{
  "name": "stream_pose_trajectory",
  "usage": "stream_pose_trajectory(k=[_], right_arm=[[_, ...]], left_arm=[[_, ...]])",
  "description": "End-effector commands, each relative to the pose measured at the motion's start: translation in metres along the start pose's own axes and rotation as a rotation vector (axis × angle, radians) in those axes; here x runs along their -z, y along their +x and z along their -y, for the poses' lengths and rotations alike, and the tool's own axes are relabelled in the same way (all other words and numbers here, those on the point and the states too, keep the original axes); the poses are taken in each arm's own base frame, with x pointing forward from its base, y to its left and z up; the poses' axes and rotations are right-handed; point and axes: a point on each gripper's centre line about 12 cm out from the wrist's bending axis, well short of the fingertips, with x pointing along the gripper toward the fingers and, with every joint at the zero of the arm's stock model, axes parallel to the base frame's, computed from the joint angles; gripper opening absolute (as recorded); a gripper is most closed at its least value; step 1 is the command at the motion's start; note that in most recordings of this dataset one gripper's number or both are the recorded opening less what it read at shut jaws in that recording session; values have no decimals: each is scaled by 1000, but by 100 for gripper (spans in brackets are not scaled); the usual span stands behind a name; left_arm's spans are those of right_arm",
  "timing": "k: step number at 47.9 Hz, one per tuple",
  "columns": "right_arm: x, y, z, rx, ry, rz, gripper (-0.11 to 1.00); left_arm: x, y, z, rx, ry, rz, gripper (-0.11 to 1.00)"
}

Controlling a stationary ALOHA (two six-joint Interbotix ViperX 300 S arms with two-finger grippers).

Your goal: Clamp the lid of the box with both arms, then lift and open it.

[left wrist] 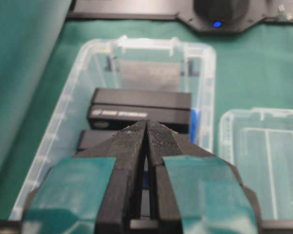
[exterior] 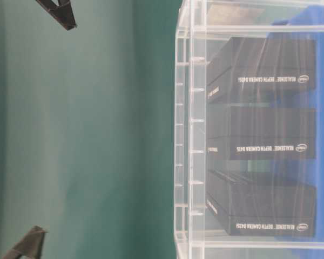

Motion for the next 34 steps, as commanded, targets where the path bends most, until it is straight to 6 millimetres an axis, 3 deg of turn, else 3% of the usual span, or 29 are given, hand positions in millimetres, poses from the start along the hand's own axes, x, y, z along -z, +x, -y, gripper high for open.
stream_pose_trajectory(k=[1,19,34], right_arm=[[-4,-2,0,-10,0,26,0],[8,0,3,0,-5,-2,0],[9,1,4,0,-4,-1,0]], left_arm=[[-3,-5,-5,-19,-7,44,1],[20,-12,-11,-53,-21,71,1],[23,-12,-12,-57,-23,64,1]])
